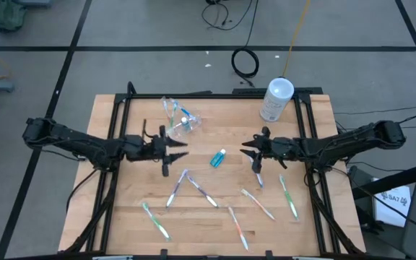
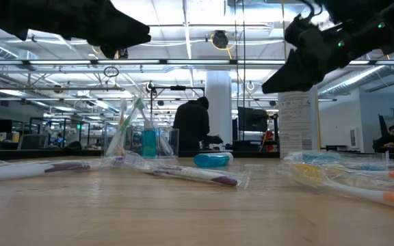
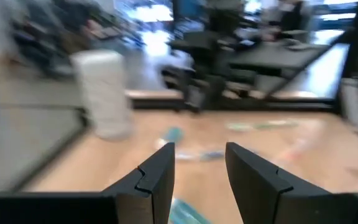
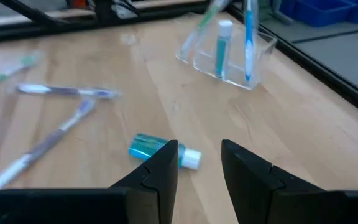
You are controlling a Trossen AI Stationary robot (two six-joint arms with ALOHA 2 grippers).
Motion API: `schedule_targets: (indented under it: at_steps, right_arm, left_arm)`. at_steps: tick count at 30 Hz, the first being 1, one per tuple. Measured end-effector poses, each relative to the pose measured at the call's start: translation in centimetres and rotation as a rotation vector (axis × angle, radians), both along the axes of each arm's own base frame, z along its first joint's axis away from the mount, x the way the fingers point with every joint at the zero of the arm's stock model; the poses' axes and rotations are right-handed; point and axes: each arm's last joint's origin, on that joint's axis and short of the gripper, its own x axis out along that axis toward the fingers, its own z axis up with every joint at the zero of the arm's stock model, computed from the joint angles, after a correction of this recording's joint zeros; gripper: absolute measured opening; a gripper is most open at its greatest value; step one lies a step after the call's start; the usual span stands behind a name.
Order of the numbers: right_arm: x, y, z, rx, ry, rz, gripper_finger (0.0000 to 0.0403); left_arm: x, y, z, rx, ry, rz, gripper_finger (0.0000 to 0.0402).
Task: Pick & Place toothbrushing station
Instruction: Put the mouthwash into the transparent organizer
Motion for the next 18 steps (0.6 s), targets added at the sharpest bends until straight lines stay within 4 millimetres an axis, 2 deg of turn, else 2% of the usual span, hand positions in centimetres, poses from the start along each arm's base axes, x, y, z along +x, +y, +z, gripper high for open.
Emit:
schedule_targets:
  at_steps: [3, 6, 14, 18]
  right_arm:
    - [0.7, -0.6, -0.8, -0.003, 0.025, -0.013, 0.0114]
    - [1.6, -1.2, -1.6, 0.037, 0.040, 0.045, 0.0114]
    - [6.1, -1.8, -1.3, -0.009, 0.072, 0.119, 0.0114]
    - [8.0, -1.7, -1.7, 0.026, 0.089, 0.190, 0.0114]
  left_arm:
    - [0.0, -0.1, -0.4, -0.056, 0.036, -0.078, 0.0149]
    - [0.0, -0.2, -0.5, -0.089, 0.046, -0.109, 0.0150]
    - [0.0, -0.3, -0.5, -0.097, 0.049, -0.136, 0.0149]
    - [0.0, -0.3, -0.5, -0.107, 0.049, -0.132, 0.0149]
